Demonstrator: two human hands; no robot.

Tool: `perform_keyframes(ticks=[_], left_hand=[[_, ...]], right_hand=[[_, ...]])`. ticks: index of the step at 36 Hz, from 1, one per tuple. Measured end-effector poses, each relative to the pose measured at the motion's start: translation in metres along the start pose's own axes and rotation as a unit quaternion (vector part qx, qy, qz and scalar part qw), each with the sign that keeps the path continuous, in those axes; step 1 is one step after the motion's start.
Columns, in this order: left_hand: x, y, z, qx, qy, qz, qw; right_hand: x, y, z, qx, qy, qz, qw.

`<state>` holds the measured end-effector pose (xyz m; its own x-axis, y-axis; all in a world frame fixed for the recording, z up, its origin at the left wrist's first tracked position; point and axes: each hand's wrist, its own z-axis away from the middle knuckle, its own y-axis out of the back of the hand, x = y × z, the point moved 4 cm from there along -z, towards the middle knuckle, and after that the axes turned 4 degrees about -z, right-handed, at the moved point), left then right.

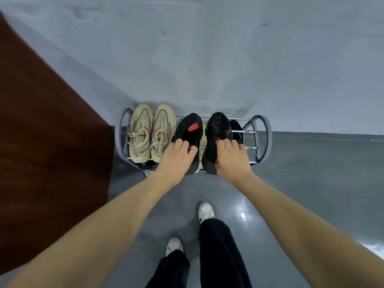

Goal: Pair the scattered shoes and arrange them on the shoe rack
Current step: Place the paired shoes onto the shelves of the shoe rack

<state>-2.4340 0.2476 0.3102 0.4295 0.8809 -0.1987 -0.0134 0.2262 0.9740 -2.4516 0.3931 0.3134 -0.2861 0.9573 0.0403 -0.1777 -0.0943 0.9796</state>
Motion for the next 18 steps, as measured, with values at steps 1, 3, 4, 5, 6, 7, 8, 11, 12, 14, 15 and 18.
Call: perform_keyframes(ticks=[1,3,4,5,6,7,8,11,12,14,15,18], left_hand=[[-0.001,-0.008,-0.007,-0.003,-0.002,-0.003,1.0],[-0.002,-0.023,-0.02,-0.005,-0.007,-0.003,1.0],[-0.003,-0.032,-0.026,-0.007,-0.006,-0.002,1.0],[-0.003,-0.038,-0.031,-0.01,-0.005,-0.004,1.0],[-0.003,-0.043,-0.036,-0.011,-0.005,-0.007,1.0],[-0.003,-0.049,-0.04,-0.008,-0.006,-0.008,1.0],[-0.003,-0.054,-0.045,-0.003,-0.004,-0.007,1.0],[-0.001,-0.066,-0.057,0.016,0.014,0.0,1.0],[-0.001,-0.071,-0.061,0.019,0.024,0.003,1.0],[0.001,-0.083,-0.068,0.006,0.046,0.01,0.999],[0.002,-0.09,-0.071,-0.006,0.053,0.015,0.998],[0.007,-0.11,-0.074,-0.03,0.064,0.026,0.997]], right_hand=[[0.002,-0.005,-0.008,-0.006,0.009,-0.009,1.0],[0.005,-0.016,-0.023,-0.023,0.019,-0.035,0.999],[0.007,-0.021,-0.031,-0.018,0.026,-0.041,0.999],[0.008,-0.026,-0.037,-0.012,0.032,-0.035,0.999],[0.01,-0.03,-0.042,-0.001,0.035,-0.027,0.999],[0.011,-0.035,-0.046,0.014,0.04,-0.028,0.999],[0.012,-0.041,-0.051,0.03,0.052,-0.031,0.998],[0.013,-0.057,-0.061,0.039,0.078,-0.03,0.996],[0.015,-0.064,-0.065,0.04,0.083,-0.03,0.995],[0.015,-0.078,-0.072,0.033,0.091,-0.029,0.995],[0.014,-0.084,-0.076,0.03,0.099,-0.029,0.994],[0.007,-0.103,-0.079,0.025,0.124,-0.032,0.991]])
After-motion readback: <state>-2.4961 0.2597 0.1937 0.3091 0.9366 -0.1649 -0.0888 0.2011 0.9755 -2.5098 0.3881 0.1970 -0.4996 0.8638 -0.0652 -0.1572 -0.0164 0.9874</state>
